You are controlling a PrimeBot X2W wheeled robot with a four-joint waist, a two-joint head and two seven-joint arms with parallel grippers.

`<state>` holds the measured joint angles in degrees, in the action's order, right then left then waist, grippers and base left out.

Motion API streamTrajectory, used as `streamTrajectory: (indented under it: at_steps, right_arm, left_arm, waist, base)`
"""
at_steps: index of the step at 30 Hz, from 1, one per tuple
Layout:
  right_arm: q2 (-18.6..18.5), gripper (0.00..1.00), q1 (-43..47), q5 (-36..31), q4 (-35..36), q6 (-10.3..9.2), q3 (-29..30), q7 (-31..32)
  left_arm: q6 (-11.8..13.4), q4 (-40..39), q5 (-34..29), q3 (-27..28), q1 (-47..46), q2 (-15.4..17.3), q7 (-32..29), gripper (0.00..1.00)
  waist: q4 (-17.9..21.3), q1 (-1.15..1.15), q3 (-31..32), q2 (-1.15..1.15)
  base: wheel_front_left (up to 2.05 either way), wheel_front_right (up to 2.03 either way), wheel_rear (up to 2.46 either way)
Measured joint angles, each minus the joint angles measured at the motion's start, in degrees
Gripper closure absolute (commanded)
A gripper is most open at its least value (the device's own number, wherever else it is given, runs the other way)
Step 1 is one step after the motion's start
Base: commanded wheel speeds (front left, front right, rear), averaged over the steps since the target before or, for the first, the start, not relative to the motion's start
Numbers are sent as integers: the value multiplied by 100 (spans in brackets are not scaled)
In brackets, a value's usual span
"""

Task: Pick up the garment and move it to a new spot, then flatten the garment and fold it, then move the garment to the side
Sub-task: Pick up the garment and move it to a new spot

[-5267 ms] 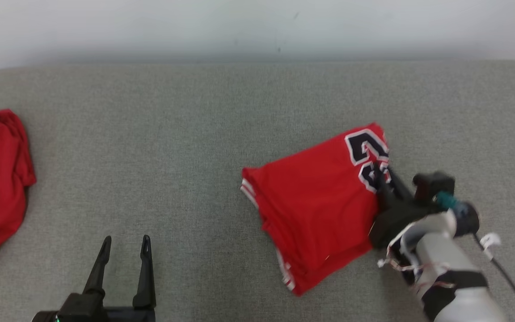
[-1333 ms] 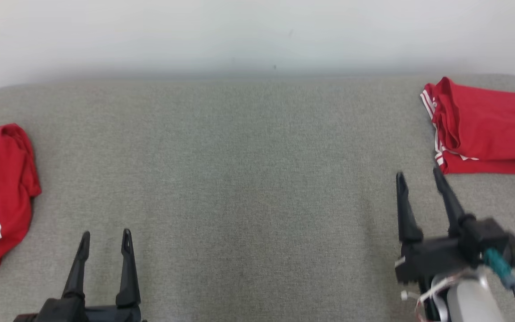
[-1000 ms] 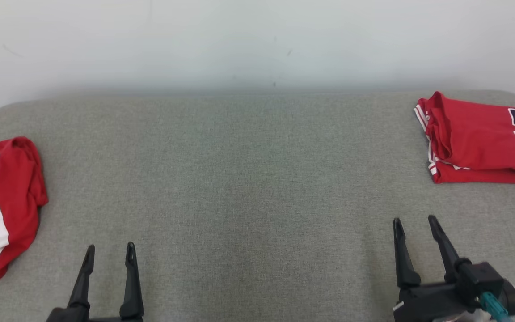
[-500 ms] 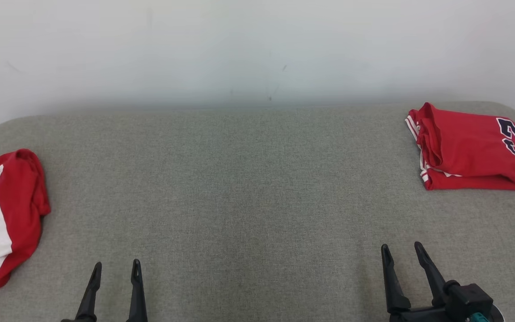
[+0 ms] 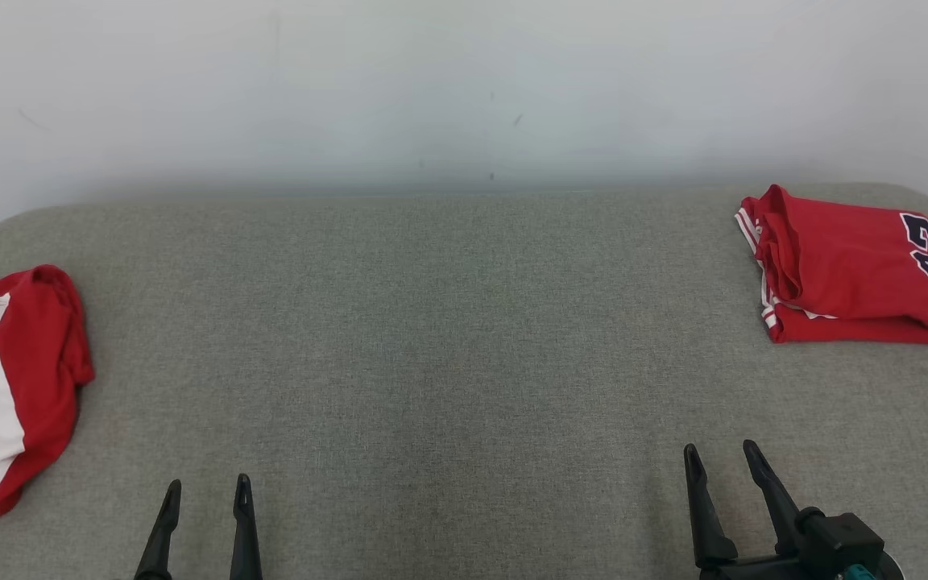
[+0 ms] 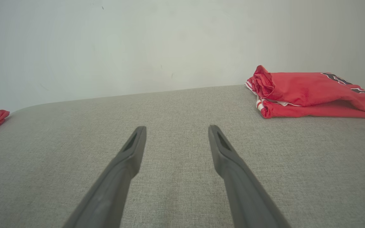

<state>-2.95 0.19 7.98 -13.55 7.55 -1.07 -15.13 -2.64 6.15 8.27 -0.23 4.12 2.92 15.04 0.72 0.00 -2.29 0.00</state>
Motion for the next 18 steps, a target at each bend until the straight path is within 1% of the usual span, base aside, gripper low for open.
streamTrajectory:
  at_steps: [12, 18]
  right_arm:
    - [0, 0, -2, 9, -18, 0, 9, 0]
    - [-1, 0, -1, 36, -16, 0, 46, -1]
  left_arm:
    - [-45, 44, 0, 45, -59, 0, 0, 0]
    - [-63, 121, 42, 45, -92, 0, 0, 0]
  waist:
    - [-23, 0, -67, 0]
    - [-133, 0, -85, 0]
  base:
    - [0, 0, 0]
    - [0, 0, 0]
